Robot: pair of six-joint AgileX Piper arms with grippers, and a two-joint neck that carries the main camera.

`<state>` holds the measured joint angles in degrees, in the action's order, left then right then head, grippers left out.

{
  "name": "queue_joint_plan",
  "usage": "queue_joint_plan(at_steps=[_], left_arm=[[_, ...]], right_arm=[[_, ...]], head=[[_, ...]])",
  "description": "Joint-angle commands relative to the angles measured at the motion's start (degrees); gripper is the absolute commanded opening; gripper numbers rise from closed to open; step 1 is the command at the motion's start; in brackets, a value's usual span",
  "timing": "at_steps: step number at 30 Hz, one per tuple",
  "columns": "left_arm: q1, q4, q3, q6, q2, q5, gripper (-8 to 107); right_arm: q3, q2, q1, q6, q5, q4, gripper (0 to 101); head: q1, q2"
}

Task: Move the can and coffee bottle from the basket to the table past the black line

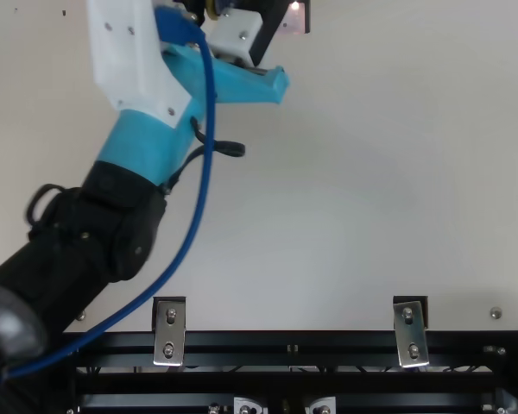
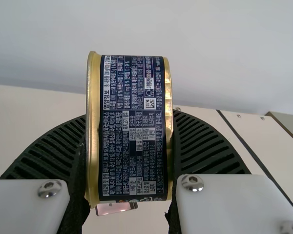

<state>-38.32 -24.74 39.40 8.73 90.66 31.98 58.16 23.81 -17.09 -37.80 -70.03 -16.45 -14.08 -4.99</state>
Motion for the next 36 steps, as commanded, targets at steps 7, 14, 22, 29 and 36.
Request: queue_joint_plan(at_steps=[7,14,22,29,36], left_arm=[[-2.18,2.24,0.18,2.09,8.26,11.66,10],[-2.38,4.52,2.33,4.77,13.71,16.91,10],[-1.18,7.37,6.12,6.84,18.92,18.4,10],[0.26,10.85,9.55,8.85,23.18,19.13,10],[1.58,12.29,12.5,8.48,27.35,22.16,10]], right_arm=[[0.0,0.0,0.0,0.0,0.0,0.0,101],[0.0,0.0,0.0,0.0,0.0,0.0,101],[0.0,0.0,0.0,0.0,0.0,0.0,101],[0.0,0.0,0.0,0.0,0.0,0.0,101],[0.0,0.0,0.0,0.0,0.0,0.0,101]], head=[[-0.45,0.28],[-0.45,0.28],[-0.45,0.28],[-0.45,0.28],[-0.45,0.28]])
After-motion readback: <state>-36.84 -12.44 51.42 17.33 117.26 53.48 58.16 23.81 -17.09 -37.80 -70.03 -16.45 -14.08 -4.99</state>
